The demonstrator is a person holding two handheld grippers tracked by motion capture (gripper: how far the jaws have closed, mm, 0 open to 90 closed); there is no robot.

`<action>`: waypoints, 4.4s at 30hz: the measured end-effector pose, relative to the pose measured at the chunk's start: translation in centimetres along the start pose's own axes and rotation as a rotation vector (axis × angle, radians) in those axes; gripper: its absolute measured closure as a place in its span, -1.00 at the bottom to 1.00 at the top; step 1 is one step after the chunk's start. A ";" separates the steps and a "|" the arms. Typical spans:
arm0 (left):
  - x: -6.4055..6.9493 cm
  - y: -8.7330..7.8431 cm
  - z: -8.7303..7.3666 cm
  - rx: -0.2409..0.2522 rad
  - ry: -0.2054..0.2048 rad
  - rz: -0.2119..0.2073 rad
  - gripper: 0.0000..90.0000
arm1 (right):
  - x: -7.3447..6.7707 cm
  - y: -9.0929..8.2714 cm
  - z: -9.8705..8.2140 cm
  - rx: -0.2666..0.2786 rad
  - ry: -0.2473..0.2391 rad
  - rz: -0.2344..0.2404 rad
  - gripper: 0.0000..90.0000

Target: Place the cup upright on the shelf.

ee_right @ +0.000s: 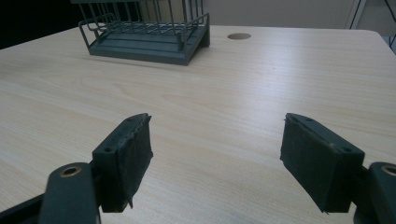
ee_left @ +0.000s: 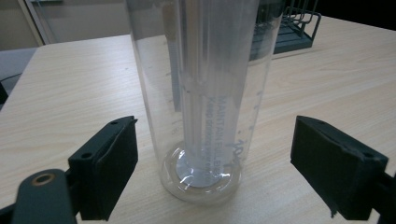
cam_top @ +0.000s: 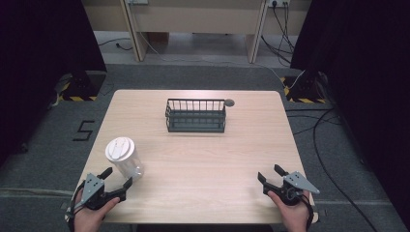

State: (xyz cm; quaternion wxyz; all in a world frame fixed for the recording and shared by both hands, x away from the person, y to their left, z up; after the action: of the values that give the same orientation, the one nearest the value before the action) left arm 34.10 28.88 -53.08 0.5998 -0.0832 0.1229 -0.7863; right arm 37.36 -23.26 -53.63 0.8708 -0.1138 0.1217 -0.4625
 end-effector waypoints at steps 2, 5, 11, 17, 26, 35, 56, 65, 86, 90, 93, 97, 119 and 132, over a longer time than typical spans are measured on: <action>-0.1 0.0 0.0 -0.002 -0.004 0.009 -0.68 | -0.1 0.0 0.0 -0.002 0.000 0.005 -0.50; -0.2 0.1 0.0 -0.006 -0.006 0.020 -0.68 | -0.1 0.0 0.0 -0.003 -0.006 0.008 -0.54; -0.1 0.1 0.0 -0.012 -0.004 0.032 -0.68 | -0.1 0.1 0.0 -0.006 -0.006 0.012 -0.57; -0.2 0.4 0.0 -0.017 0.005 0.042 -0.68 | -0.1 0.1 0.0 -0.012 -0.006 0.013 -0.56; -0.1 1.8 0.3 -0.024 0.011 0.036 -0.68 | -0.1 0.2 -0.1 -0.019 -0.008 0.016 -0.56; 0.1 2.8 0.6 -0.013 0.013 0.024 -0.68 | -0.2 0.3 -0.1 -0.029 -0.009 0.017 -0.56; 0.4 4.2 1.3 0.024 0.013 -0.003 -0.61 | -0.2 0.3 -0.1 -0.031 0.001 0.019 -0.54; 0.8 4.1 1.9 0.026 0.005 -0.023 -0.61 | -0.1 0.3 -0.1 -0.028 0.005 0.022 -0.54; 2.2 5.0 4.5 0.055 0.039 -0.050 -0.61 | -0.1 0.2 -0.1 -0.024 0.000 0.022 -0.54; 2.3 5.2 4.9 0.059 0.037 -0.047 -0.61 | -0.2 0.2 -0.1 -0.025 -0.002 0.023 -0.54; 2.3 5.3 5.1 0.061 0.036 -0.050 -0.61 | -0.2 0.2 -0.1 -0.028 -0.012 0.022 -0.54; 2.5 5.6 5.8 0.067 0.042 -0.054 -0.61 | -0.3 0.3 -0.1 -0.032 -0.013 0.023 -0.54; 4.7 8.2 8.9 0.089 0.064 -0.098 -0.61 | -0.3 0.3 -0.1 -0.031 -0.016 0.024 -0.55; 5.8 9.6 10.1 0.096 0.068 -0.115 -0.61 | -0.3 0.3 -0.1 -0.030 -0.016 0.023 -0.55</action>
State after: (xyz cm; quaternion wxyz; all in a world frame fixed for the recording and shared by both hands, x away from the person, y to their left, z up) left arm 44.28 19.93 -46.31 0.5522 -0.0345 0.1004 -0.8269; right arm 37.38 -22.83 -53.79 0.8752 -0.1293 0.1231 -0.4496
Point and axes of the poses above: each handheld gripper's, and its own axes: y roughly forward along the jaws, z roughly out of its top, x roughly to its right, the point moved 7 cm from there along y, roughly forward along the jaws, and after that the axes turned 7 degrees about z, right-handed, at the moved point
